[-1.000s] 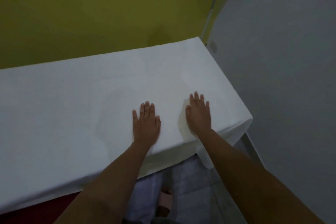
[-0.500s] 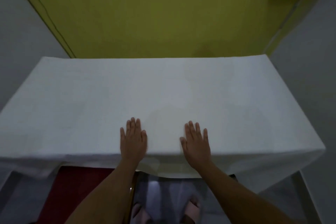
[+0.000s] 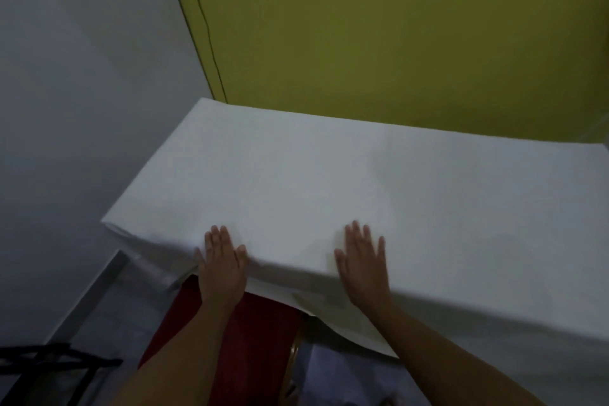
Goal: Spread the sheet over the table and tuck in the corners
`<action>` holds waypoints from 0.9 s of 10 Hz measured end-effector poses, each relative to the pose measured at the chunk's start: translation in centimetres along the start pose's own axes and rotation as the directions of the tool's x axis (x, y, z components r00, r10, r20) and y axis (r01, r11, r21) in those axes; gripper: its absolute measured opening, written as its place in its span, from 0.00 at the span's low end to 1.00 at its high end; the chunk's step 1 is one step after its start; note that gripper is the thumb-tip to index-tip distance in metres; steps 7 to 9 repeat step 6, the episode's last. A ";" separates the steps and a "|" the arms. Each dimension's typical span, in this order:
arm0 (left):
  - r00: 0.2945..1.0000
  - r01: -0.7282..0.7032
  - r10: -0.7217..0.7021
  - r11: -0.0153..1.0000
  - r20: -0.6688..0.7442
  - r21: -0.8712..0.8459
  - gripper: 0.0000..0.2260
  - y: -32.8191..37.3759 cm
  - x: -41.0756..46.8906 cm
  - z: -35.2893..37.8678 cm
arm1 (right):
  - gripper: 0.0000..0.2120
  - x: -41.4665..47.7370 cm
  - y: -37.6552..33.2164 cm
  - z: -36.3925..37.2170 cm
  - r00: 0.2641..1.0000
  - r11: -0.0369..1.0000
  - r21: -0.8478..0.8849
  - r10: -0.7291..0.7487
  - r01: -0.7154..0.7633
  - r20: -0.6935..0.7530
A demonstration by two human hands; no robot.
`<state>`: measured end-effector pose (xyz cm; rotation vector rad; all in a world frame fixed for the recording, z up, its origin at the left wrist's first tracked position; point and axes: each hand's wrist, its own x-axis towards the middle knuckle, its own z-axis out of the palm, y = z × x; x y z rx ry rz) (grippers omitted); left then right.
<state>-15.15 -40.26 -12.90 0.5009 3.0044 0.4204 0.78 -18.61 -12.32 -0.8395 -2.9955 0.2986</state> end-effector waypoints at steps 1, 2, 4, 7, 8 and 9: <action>0.997 -0.042 0.040 0.999 0.068 0.026 0.27 -1.7 1.4 -0.9 | 0.29 1.3 -1.2 0.4 0.998 1.000 -0.005 0.024 -0.024 0.065; 0.986 -0.050 0.047 0.999 0.158 0.016 0.27 -3.3 1.4 -0.9 | 0.31 0.8 -5.0 1.6 0.988 0.995 -0.020 -0.097 0.100 0.118; 0.986 -0.109 0.089 0.983 0.139 0.147 0.38 -5.6 -1.1 -0.5 | 0.28 -2.3 -9.3 1.6 0.888 0.900 -0.050 -0.415 0.432 0.197; 0.993 -0.078 0.063 0.985 0.097 0.156 0.31 -3.9 2.1 -1.6 | 0.27 -0.1 -7.7 -1.2 0.880 0.864 -0.170 -0.452 0.473 0.148; 0.993 -0.078 0.063 0.985 0.097 0.156 0.31 -3.9 2.1 -1.6 | 0.27 -0.1 -7.7 -1.2 0.880 0.864 -0.170 -0.452 0.473 0.148; 0.993 -0.078 0.063 0.985 0.097 0.156 0.31 -3.9 2.1 -1.6 | 0.27 -0.1 -7.7 -1.2 0.880 0.864 -0.170 -0.452 0.473 0.148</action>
